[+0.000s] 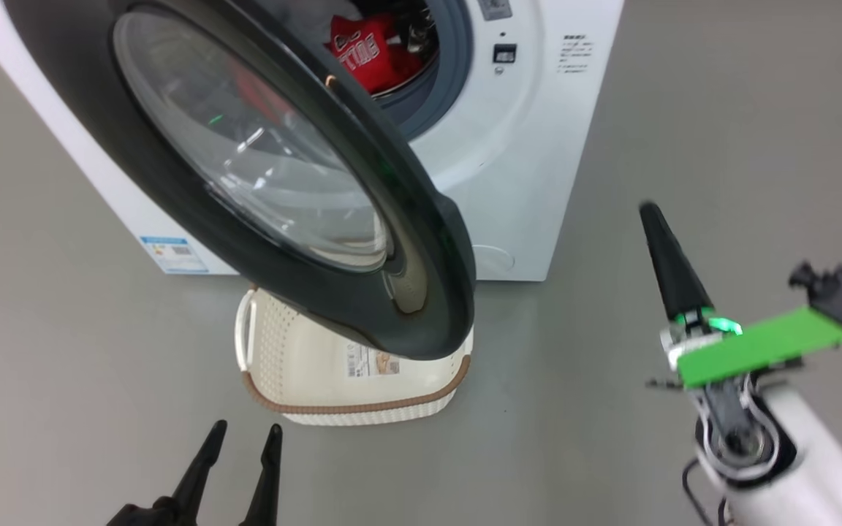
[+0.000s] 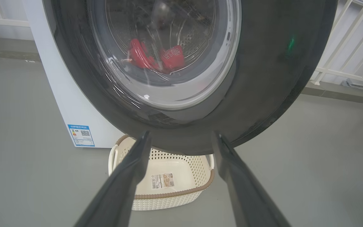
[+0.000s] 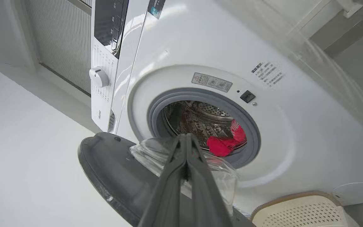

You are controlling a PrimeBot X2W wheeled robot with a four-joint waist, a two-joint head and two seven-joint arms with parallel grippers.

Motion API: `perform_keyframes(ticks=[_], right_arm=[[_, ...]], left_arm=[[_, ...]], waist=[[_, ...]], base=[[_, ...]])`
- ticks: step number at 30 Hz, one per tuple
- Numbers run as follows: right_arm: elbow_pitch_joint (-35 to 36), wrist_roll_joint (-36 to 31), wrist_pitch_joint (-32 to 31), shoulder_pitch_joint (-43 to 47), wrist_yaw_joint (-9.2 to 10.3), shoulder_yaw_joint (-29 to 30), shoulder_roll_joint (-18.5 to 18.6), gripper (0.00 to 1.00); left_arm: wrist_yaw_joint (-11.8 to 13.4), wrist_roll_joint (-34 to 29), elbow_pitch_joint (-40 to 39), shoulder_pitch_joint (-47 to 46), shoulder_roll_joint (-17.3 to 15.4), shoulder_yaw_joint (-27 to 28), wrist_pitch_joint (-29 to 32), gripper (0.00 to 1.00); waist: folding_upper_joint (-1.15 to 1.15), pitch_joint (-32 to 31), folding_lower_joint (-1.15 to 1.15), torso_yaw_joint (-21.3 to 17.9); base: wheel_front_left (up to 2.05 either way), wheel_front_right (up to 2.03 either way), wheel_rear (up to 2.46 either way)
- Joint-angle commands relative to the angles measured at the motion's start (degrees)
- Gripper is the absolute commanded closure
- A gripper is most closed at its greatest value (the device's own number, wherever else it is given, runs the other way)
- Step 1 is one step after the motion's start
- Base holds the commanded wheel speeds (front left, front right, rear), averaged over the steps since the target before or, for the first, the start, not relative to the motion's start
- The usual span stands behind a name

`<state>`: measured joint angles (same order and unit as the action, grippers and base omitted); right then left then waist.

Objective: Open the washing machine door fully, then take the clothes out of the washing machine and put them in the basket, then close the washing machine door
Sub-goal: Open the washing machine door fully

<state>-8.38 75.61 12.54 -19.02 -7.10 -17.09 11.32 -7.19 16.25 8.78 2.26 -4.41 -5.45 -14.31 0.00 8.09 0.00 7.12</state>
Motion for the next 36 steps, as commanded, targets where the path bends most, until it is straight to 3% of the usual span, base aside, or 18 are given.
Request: perform_keyframes(ticks=[1, 5, 9, 18, 27, 36], right_arm=[[1.22, 2.46, -1.07, -3.04, -0.39, -1.59, 0.84, 1.00], [-1.30, 12.93, -8.83, -8.85, -0.39, -2.39, 2.18, 1.00], [-5.58, 19.23, -19.33, -12.87, -0.39, -3.00, 3.11, 1.00], [-16.60, 26.09, -39.23, -19.80, -0.39, -4.84, 3.75, 1.00], [-20.68, 26.28, -45.37, -22.25, -0.39, -6.08, 1.88, 1.00], [-19.08, 24.66, -47.86, -18.11, -0.39, -6.50, 0.52, 1.00]], left_arm=[[-0.30, 0.54, -1.59, -2.18, -0.20, 1.57, -0.69, 0.00], [-0.30, 1.10, -1.69, -3.29, 0.01, 0.62, -0.69, 0.00], [-0.30, 1.66, -1.73, -4.46, 0.06, -0.96, -0.69, 0.00], [-0.30, 3.18, -1.01, -6.26, 0.24, -2.94, -0.69, 0.00], [-0.30, 3.68, -0.44, -7.04, 0.20, -3.58, -0.69, 0.00], [-0.30, 3.28, -0.21, -6.06, 0.58, -3.16, -0.69, 0.00]], waist=[[0.00, 1.17, 0.00, 1.22], [0.00, 2.70, 0.00, 2.88], [0.00, 3.88, 0.00, 4.85], [0.00, 5.70, 0.00, 8.14], [0.00, 5.71, 0.00, 9.25], [0.00, 2.85, 0.00, 12.23]], base=[[0.00, 0.00, 0.00], [0.00, 0.00, 0.00], [0.00, 0.00, 0.00], [0.00, 0.00, 0.00], [0.00, 0.00, 0.00], [0.00, 0.00, 0.00]])
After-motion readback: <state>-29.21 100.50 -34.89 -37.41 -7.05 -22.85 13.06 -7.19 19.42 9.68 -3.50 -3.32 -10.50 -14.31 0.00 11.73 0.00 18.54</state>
